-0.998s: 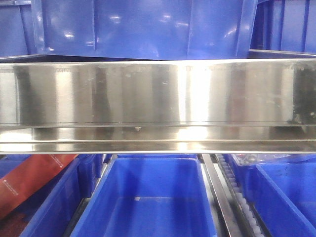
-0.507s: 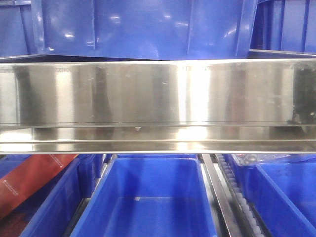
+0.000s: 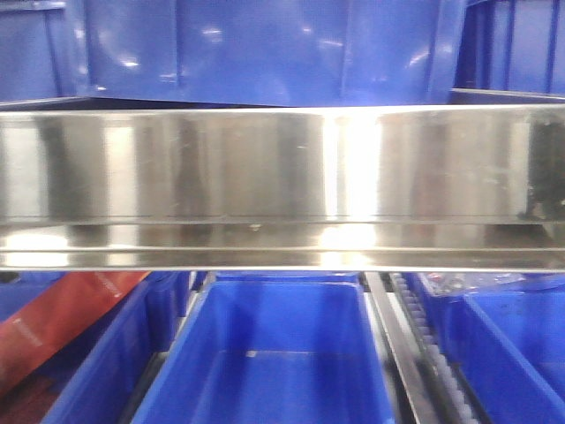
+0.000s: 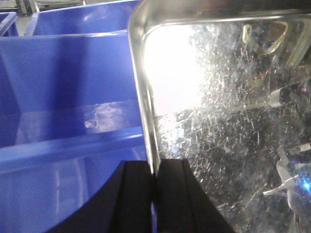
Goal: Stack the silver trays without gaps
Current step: 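Hold the tray in both grippers while the base backs away and turns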
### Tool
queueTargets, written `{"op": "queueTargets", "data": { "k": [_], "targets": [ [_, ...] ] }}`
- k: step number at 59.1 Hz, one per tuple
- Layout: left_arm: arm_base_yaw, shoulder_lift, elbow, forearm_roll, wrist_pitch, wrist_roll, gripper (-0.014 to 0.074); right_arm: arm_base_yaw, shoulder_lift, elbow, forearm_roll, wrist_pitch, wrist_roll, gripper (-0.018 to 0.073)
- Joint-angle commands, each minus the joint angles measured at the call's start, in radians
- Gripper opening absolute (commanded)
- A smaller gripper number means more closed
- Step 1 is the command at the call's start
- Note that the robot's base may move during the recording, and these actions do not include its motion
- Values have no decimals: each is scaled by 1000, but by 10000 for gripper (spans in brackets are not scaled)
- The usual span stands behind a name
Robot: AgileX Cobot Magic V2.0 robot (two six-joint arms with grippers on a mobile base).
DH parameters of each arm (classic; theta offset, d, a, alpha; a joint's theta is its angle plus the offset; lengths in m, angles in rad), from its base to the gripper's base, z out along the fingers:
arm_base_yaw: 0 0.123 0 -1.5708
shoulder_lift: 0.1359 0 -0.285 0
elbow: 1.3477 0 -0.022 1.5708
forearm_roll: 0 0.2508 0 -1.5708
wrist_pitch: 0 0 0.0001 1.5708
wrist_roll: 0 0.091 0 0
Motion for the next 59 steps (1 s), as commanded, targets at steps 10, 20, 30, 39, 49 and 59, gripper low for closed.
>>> {"op": "queueTargets", "data": {
  "k": [10,20,30,39,49,59],
  "targets": [
    [-16,-14,-11,-21,-83,8,-7,14,-14,-2,25,-66,-19,-69],
    [-16,-14,-11,-21,-83,8,-7,14,-14,-2,25,-66,-19,-69],
    [-16,-14,-11,-21,-83,8,-7,14,-14,-2,25,-66,-19,-69],
    [-16,-14,-11,-21,-83,8,-7,14,-14,-2,25,-66,-19,-69],
    [-16,-14,-11,-21,-83,8,-7,14,-14,-2,25,-66,-19,-69],
    [-16,-14,-11,-21,-83,8,-7,14,-14,-2,25,-66,-19,-69]
  ]
}}
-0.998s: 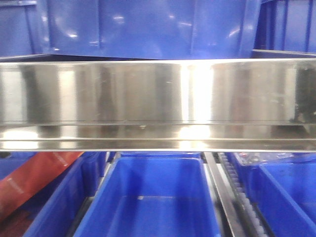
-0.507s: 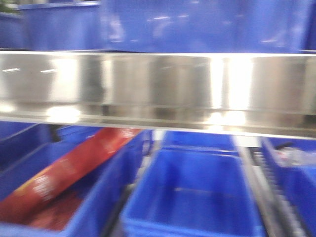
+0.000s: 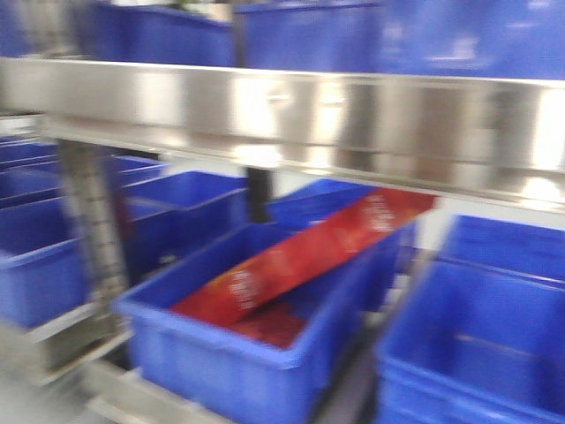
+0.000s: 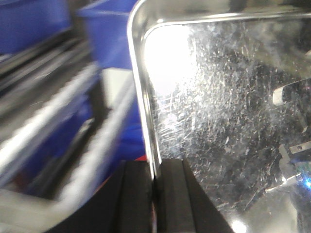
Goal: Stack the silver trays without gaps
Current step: 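Hold the tray in both grippers while the base backs away and turns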
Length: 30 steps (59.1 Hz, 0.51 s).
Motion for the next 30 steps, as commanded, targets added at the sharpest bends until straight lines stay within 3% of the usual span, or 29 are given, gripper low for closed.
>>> {"op": "queueTargets", "data": {
  "k": [1,30],
  "targets": [
    [-16,-14,-11,-21,-77,8,-7,14,-10,-2,27,-61,-19,-69],
    [-16,-14,-11,-21,-77,8,-7,14,-10,-2,27,-61,-19,-69]
  ]
}}
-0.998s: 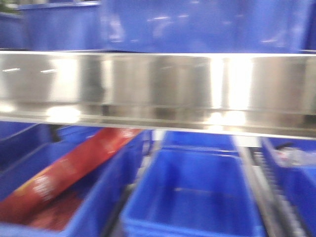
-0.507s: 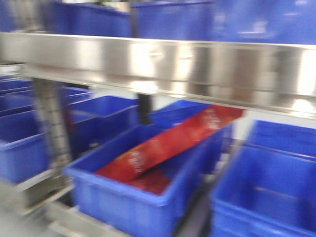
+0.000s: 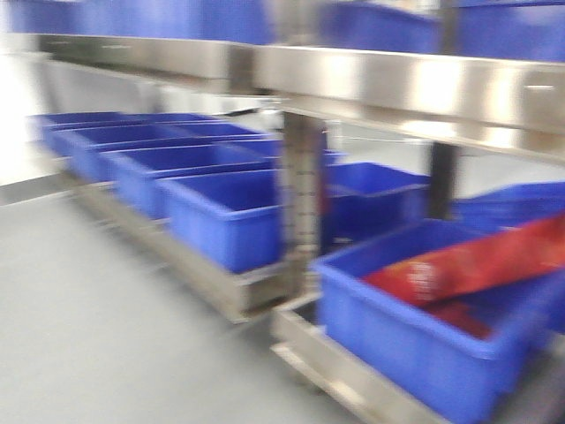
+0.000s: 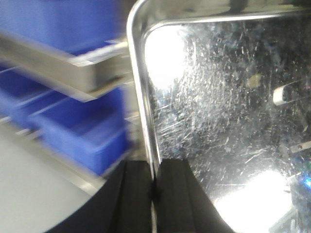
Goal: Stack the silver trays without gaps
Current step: 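Hold the tray in both grippers while the base backs away and turns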
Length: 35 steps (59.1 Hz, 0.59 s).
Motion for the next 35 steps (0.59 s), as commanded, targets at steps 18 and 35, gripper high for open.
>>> {"op": "queueTargets", "data": {
  "k": [18,35],
  "targets": [
    [-16,-14,-11,-21,-77,8,-7,14,-10,-2,27,-59,-19,-69],
    [-16,-14,-11,-21,-77,8,-7,14,-10,-2,27,-59,-19,-69]
  ]
}}
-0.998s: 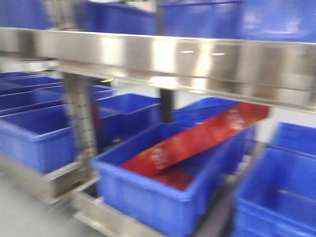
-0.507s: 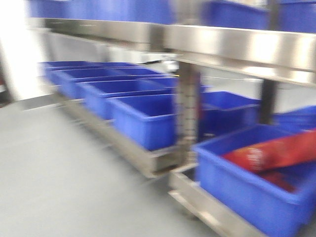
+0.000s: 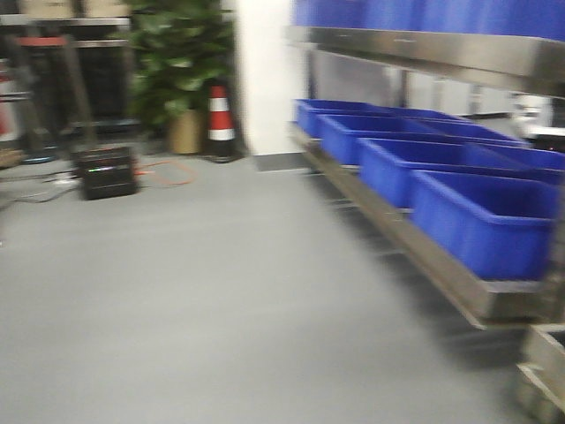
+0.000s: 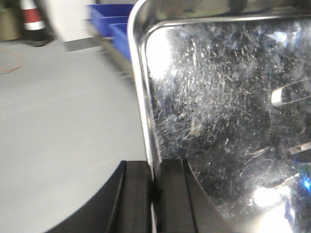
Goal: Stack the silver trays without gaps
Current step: 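Hold the tray in both grippers while the base backs away and turns, then carry the tray in both grippers while driving past the red table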
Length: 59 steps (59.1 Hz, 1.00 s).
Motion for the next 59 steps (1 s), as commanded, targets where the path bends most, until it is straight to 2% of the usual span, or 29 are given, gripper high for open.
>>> {"op": "queueTargets", "data": {
  "k": [1,59],
  "targets": [
    [-17,-14,-11,-21,-77,8,-7,14,-10,-2,27,-59,-19,-69],
    [-17,-14,-11,-21,-77,8,-7,14,-10,-2,27,-59,-19,-69]
  ]
}}
